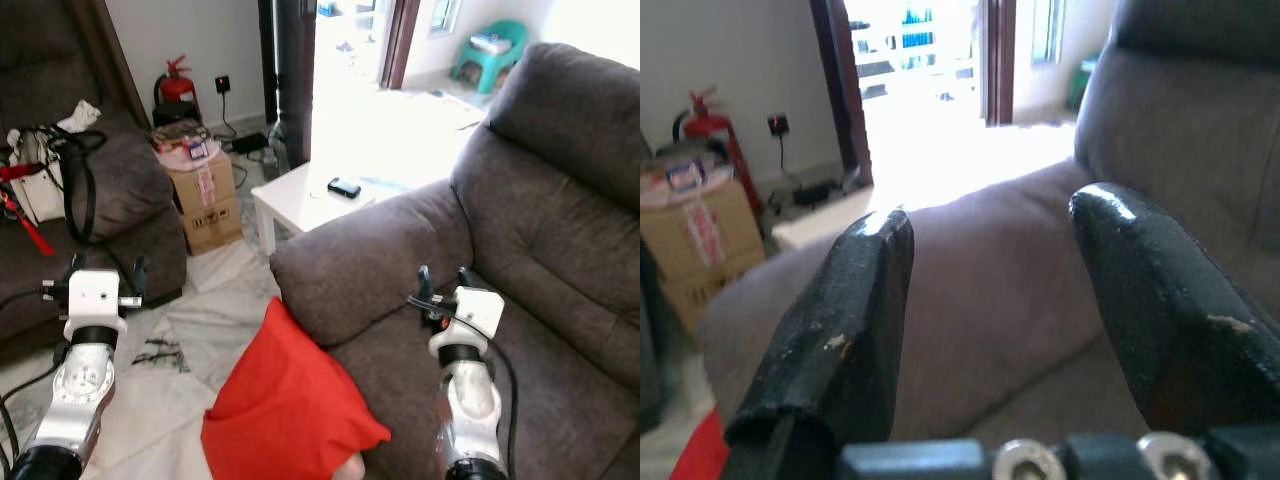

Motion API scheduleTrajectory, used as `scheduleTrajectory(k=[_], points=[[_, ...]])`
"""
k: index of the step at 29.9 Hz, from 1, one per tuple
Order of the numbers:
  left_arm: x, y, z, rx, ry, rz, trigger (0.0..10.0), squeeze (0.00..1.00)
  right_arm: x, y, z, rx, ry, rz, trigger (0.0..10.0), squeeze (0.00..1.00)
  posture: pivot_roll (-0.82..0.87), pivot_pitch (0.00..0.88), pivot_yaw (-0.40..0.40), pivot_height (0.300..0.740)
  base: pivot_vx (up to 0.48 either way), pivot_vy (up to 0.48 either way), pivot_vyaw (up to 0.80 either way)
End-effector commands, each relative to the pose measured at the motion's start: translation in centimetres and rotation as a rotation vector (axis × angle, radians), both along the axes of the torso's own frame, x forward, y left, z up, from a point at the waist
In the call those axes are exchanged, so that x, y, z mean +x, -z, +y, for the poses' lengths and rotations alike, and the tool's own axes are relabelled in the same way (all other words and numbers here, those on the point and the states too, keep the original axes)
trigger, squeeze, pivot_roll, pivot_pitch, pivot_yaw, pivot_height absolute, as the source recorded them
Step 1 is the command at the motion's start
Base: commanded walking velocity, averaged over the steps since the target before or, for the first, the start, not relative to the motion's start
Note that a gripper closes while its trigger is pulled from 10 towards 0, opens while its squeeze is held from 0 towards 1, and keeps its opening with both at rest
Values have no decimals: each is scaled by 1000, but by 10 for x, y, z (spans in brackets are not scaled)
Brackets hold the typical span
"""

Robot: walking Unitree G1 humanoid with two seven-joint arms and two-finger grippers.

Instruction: Move the pillow to the sofa from floor

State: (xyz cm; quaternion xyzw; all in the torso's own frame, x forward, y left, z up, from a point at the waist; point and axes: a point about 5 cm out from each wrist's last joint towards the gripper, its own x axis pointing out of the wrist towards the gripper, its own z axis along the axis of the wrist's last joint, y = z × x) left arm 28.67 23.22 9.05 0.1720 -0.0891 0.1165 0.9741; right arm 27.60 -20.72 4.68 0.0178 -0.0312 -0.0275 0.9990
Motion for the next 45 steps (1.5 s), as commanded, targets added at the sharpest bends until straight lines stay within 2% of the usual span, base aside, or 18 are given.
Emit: scheduleTrajectory(k=[1,4,8,10,15,17,19,23,27,28,30,31,35,42,45], points=[[-2,-6,6,10,-14,-8,10000,0,4,-4,1,3,4,-3,10000,0,78,0,-39,740,0,0,0],[-1,-9,11,11,-25,-11,10000,0,11,-5,5,16,0,9,10000,0,101,0,-44,740,0,0,0],[-6,-15,15,0,-36,-24,10000,0,9,-8,14,24,-29,-3,10000,0,119,0,-49,740,0,0,0],[-6,-17,12,0,-13,-23,10000,0,9,-11,18,19,-59,-13,10000,0,119,0,-44,740,0,0,0],[-10,-13,4,0,13,-4,10000,0,5,-5,11,12,-32,8,10000,0,103,0,-27,740,0,0,0],[-12,-14,-1,-6,53,12,10000,0,2,-10,11,16,-28,-12,10000,0,82,0,-29,740,0,0,0],[-11,-10,-6,-1,100,45,10000,0,1,-13,16,11,-83,-17,10000,0,66,0,-35,740,0,0,0],[-17,-2,-21,-2,206,101,10000,0,-4,-7,21,-42,-174,30,10000,0,69,15,-65,740,0,0,0],[-26,5,-30,-21,267,146,10000,0,-3,-8,21,-45,-182,35,10000,0,71,19,-80,740,0,0,0],[-29,6,-34,-14,311,167,10000,0,-2,-10,20,-41,-176,35,10000,0,70,19,-82,740,0,0,0],[-30,6,-37,-4,331,175,10000,0,-1,-12,20,-39,-174,35,10000,0,70,19,-82,740,0,0,0],[-31,5,-39,25,353,179,10000,0,0,-13,20,-37,-176,37,10000,0,69,18,-81,740,0,0,0],[-32,2,-38,8,314,163,10000,0,-3,-12,17,-36,-169,41,10000,0,67,6,-81,740,0,0,0],[-34,12,-41,7,317,188,10000,0,-12,-3,12,-42,-152,67,10000,0,53,0,-79,740,0,0,0],[-32,12,-37,5,294,193,10000,0,-16,-2,12,-46,-149,81,10000,0,46,0,-76,740,0,0,0]])
